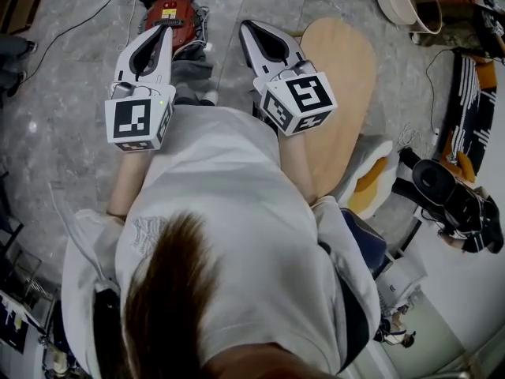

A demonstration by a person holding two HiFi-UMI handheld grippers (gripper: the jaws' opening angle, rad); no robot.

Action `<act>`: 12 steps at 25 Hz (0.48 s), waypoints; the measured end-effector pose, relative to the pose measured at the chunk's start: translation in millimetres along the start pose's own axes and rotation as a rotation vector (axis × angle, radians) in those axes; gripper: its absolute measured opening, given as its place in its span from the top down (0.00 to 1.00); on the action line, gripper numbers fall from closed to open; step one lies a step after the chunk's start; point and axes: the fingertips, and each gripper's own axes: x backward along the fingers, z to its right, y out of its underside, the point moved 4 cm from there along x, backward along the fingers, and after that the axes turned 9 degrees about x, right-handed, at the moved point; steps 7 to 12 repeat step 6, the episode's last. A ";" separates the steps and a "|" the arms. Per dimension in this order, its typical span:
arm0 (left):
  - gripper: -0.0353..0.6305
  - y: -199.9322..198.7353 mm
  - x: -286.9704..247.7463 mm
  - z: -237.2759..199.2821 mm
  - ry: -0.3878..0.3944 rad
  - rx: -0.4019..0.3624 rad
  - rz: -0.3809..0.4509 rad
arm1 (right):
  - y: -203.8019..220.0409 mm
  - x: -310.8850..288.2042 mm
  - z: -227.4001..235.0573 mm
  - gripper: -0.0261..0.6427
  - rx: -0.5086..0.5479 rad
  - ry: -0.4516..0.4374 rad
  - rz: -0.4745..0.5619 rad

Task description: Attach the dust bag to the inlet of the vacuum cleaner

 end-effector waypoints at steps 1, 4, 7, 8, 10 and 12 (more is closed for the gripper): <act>0.92 0.0 0.8 0.4 0.001 0.000 0.000 | -1.8 -1.0 -2.1 0.96 -0.005 -0.007 0.007; 0.92 1.3 -1.3 -1.2 0.004 -0.001 0.002 | -4.1 -6.3 -5.9 0.96 -0.007 -0.022 0.017; 0.92 2.4 -4.4 -2.9 0.006 -0.002 0.004 | -4.4 -9.8 -6.9 0.96 -0.005 -0.027 0.020; 0.92 2.4 -4.4 -2.9 0.006 -0.002 0.004 | -4.4 -9.8 -6.9 0.96 -0.005 -0.027 0.020; 0.92 2.4 -4.4 -2.9 0.006 -0.002 0.004 | -4.4 -9.8 -6.9 0.96 -0.005 -0.027 0.020; 0.92 2.4 -4.4 -2.9 0.006 -0.002 0.004 | -4.4 -9.8 -6.9 0.96 -0.005 -0.027 0.020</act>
